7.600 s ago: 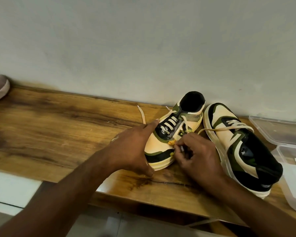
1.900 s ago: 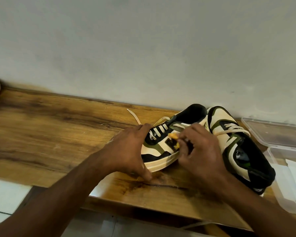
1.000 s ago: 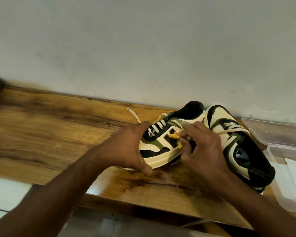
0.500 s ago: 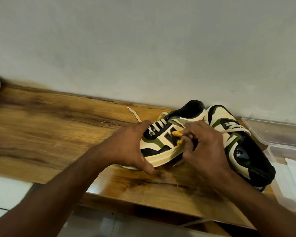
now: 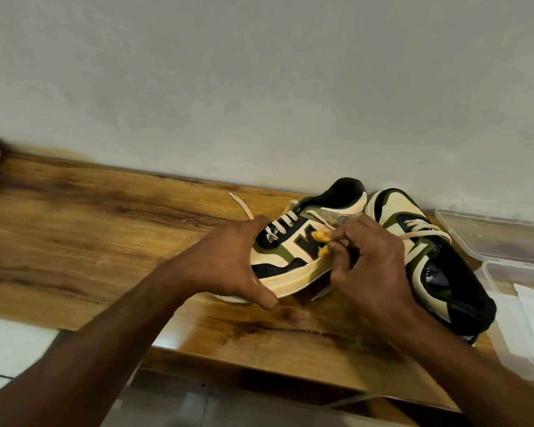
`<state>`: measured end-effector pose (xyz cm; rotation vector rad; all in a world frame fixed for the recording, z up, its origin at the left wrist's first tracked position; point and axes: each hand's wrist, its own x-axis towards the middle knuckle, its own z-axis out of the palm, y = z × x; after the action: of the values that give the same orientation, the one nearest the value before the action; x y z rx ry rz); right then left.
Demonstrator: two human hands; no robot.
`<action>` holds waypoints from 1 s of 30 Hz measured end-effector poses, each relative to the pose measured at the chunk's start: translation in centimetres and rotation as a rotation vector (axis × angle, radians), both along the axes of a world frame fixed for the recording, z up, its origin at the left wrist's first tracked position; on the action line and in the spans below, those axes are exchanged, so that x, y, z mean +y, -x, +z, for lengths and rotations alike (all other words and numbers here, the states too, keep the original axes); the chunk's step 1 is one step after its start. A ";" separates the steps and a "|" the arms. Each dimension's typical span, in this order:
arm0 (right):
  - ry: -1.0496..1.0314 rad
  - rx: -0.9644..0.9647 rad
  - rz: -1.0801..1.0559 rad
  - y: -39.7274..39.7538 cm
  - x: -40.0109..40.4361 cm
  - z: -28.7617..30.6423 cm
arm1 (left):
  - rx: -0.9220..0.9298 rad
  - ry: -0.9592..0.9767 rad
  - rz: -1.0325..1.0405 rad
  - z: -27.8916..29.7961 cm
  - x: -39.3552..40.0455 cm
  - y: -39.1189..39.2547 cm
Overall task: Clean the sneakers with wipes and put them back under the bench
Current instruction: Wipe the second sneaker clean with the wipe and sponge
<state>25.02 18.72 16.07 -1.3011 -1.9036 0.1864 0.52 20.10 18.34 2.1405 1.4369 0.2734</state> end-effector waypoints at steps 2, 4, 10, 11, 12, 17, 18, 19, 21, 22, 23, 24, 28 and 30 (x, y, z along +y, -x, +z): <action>0.007 0.002 -0.023 0.0 -0.2 0.1 | 0.010 0.010 0.002 0.1 0.0 -0.1; -0.007 -0.020 0.013 1.2 -1.6 0.3 | 0.011 0.015 0.007 0.2 0.1 -0.1; -0.017 -0.094 0.198 3.0 -3.2 -0.2 | -0.011 -0.010 -0.005 -0.1 0.0 0.0; -0.017 -0.085 0.159 2.3 -2.6 0.0 | -0.011 -0.006 -0.006 0.0 0.0 0.1; -0.017 -0.061 0.108 1.5 -1.9 0.0 | -0.010 -0.002 -0.008 0.0 0.0 0.2; -0.006 -0.009 -0.033 0.4 -0.6 0.3 | 0.011 0.002 -0.008 0.4 -0.1 0.2; -0.007 -0.020 -0.013 1.0 -1.2 0.4 | 0.010 0.001 -0.005 0.4 -0.1 0.2; -0.008 -0.036 0.029 1.7 -2.0 0.4 | 0.004 -0.002 -0.003 0.4 -0.2 0.1; 0.006 -0.098 0.161 3.2 -3.4 0.3 | -0.003 -0.016 -0.005 0.2 -0.4 0.1; 0.017 -0.140 0.219 3.7 -3.7 0.2 | 0.001 -0.027 -0.013 0.1 -0.5 0.1; 0.018 -0.170 0.244 3.8 -3.7 0.2 | 0.012 -0.034 -0.021 0.1 -0.5 0.1; 0.017 -0.173 0.232 3.5 -3.2 0.3 | 0.023 -0.039 -0.026 0.1 -0.6 0.0; 0.015 -0.069 -0.005 0.8 0.2 0.9 | 0.063 -0.036 -0.031 0.2 -0.7 -0.1; 0.010 -0.053 -0.060 0.3 0.8 0.9 | 0.088 -0.037 -0.026 0.3 -0.7 -0.3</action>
<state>24.76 19.50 16.96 -1.3799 -1.9074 0.1326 0.83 19.45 18.65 2.2248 1.4619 0.1997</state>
